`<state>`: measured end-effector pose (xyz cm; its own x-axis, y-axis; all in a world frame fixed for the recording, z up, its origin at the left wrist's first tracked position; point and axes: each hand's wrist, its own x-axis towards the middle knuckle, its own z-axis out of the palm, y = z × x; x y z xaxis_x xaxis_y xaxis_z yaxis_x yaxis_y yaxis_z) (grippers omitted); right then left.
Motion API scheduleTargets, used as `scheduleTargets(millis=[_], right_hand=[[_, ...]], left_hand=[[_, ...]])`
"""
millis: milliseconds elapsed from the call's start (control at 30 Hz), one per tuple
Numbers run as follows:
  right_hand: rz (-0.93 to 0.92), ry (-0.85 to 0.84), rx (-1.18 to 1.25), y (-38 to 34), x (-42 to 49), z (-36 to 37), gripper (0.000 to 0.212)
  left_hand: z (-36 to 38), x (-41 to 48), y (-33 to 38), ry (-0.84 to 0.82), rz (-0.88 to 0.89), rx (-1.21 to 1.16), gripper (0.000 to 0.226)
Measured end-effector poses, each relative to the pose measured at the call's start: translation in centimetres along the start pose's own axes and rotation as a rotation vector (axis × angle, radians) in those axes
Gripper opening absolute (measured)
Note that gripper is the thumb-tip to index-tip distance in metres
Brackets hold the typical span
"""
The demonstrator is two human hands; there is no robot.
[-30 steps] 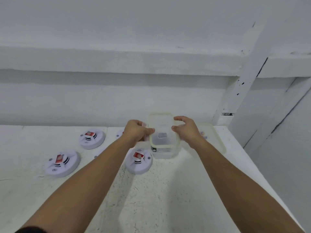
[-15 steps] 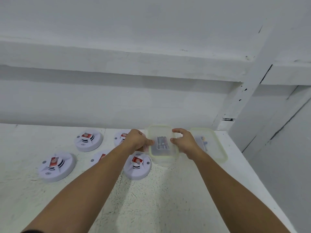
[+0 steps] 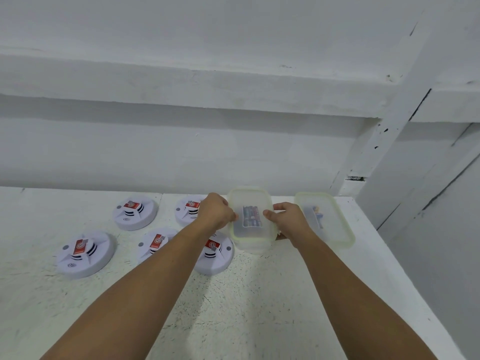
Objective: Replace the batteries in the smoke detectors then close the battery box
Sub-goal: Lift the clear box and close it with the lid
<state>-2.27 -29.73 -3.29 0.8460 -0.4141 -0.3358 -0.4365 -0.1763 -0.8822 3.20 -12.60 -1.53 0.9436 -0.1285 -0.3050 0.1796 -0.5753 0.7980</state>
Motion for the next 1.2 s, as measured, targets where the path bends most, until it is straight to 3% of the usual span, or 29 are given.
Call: scheduleTargets(millis=[167,300,567,667,733,800,867,967,1200], right_hand=[[-0.012,-0.029,-0.001,0.0,0.6,0.0,0.027],[-0.069,0.088,-0.13,0.3,1.4,0.5,0.025],[-0.018,0.068,-0.05,0.2,1.7,0.5,0.012],[-0.009,-0.006,-0.128,-1.2,1.5,0.3,0.019],[-0.01,-0.049,-0.177,-2.4,2.0,-0.3,0.049],[-0.056,-0.062,-0.231,-3.5,2.8,-0.8,0.062],[-0.069,-0.124,-0.196,-4.2,3.6,-0.9,0.059],[-0.09,-0.228,-0.19,-4.7,4.5,-0.3,0.05],[-0.133,-0.225,-0.286,-4.3,6.4,0.8,0.022]], left_hand=[[-0.3,0.5,0.2,-0.043,-0.059,-0.069,0.024],[-0.3,0.7,0.3,-0.043,-0.078,-0.098,0.021],[-0.5,0.4,-0.1,-0.073,-0.057,-0.124,0.033],[-0.2,-0.2,-0.1,0.005,0.115,0.06,0.064],[-0.2,-1.0,0.2,0.072,0.331,0.246,0.059],[-0.2,-1.6,0.2,0.008,0.488,0.387,0.043],[-0.1,-2.0,-0.1,-0.112,0.551,0.497,0.05],[-0.2,-2.3,-0.6,-0.219,0.557,0.592,0.083],[0.8,-2.6,-2.6,-0.072,0.72,0.742,0.082]])
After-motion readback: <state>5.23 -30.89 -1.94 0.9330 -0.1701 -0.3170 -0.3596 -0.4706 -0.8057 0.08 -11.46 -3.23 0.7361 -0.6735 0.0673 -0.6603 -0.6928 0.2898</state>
